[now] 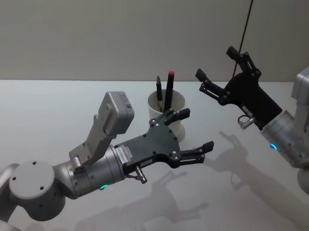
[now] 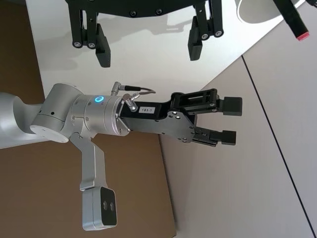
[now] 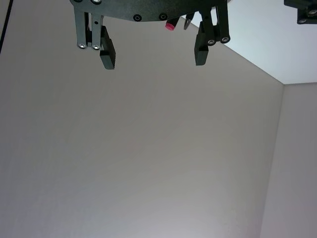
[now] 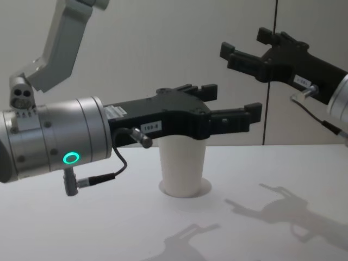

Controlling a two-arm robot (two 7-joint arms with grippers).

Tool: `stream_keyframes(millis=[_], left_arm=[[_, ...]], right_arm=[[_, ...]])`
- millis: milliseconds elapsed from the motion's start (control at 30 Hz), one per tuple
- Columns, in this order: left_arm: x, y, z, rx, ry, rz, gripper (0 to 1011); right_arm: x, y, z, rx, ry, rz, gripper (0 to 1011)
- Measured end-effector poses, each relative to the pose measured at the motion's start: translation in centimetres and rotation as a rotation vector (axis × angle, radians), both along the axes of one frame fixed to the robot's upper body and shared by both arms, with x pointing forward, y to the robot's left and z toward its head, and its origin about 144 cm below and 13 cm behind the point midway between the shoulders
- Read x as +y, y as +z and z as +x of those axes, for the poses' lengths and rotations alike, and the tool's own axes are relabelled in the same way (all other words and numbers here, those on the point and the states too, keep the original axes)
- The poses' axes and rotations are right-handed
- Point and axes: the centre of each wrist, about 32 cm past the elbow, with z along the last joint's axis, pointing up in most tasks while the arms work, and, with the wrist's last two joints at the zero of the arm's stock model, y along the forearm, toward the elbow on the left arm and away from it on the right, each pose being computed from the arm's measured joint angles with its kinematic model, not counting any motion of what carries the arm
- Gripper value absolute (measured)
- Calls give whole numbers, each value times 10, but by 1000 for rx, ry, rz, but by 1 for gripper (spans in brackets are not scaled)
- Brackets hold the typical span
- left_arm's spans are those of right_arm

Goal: Place the pen into the pen holder.

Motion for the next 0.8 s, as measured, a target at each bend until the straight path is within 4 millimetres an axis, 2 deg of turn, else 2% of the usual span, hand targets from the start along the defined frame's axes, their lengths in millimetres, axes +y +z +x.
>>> stream_keyframes(millis=[800], left_arm=[[0, 0, 0, 0, 0, 0, 1003]], right_arm=[[-10, -3, 1, 2, -11, 3, 1001]])
